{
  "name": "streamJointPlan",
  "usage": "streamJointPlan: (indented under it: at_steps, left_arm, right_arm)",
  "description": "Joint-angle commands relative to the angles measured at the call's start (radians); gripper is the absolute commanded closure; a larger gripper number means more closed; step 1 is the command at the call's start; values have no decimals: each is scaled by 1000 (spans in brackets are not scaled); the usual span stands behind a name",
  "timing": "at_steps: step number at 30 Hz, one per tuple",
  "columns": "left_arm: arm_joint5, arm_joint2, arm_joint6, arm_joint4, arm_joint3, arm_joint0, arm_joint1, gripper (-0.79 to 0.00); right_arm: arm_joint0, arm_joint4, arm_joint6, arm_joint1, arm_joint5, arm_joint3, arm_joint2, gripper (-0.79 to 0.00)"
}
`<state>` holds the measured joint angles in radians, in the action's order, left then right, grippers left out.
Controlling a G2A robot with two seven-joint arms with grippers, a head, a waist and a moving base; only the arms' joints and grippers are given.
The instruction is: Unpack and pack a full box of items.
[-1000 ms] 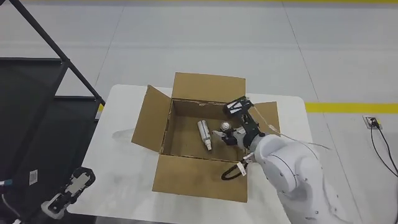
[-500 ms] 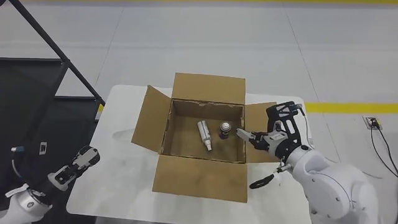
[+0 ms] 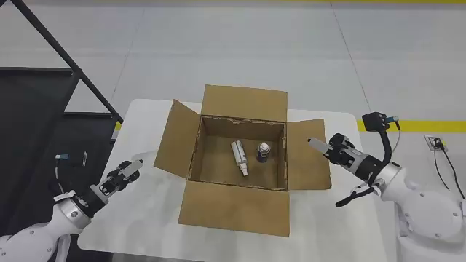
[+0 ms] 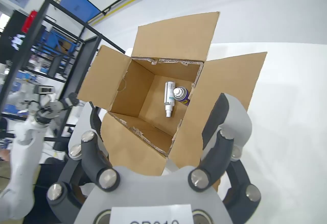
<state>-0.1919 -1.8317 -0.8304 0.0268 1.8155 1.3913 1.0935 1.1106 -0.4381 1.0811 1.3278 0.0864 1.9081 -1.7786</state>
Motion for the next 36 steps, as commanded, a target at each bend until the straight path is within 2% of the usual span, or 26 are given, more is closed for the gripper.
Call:
streamJointPlan:
  at_steps: [1, 6, 13, 19, 26, 31, 36]
  left_arm:
    - [7, 48, -9, -11, -20, -46, -1, -785]
    - [18, 129, -21, -32, -13, -93, -1, -785]
    - [30, 188, -30, -51, 25, -111, -4, -785]
    - [42, 221, -57, -38, 52, -122, -7, -785]
    - [72, 303, -80, -39, 14, -192, -7, -785]
    - [88, 365, -68, -41, -53, -251, -3, -785]
    - [90, 420, -39, -14, -111, -289, 4, -785]
  right_arm:
    - [-31, 96, 58, -9, 13, -83, -37, -785]
    - [-99, 178, 118, -30, 10, -263, -82, -785]
    - [-179, 145, 160, -50, -5, -397, -18, -785]
    - [-225, 189, 208, -60, 43, -431, 57, -785]
    - [-254, 285, 261, -68, 80, -414, 132, -785]
    - [-271, 328, 179, -64, 51, -419, 201, -785]
    - [-300, 379, 82, -52, 50, -483, 301, -785]
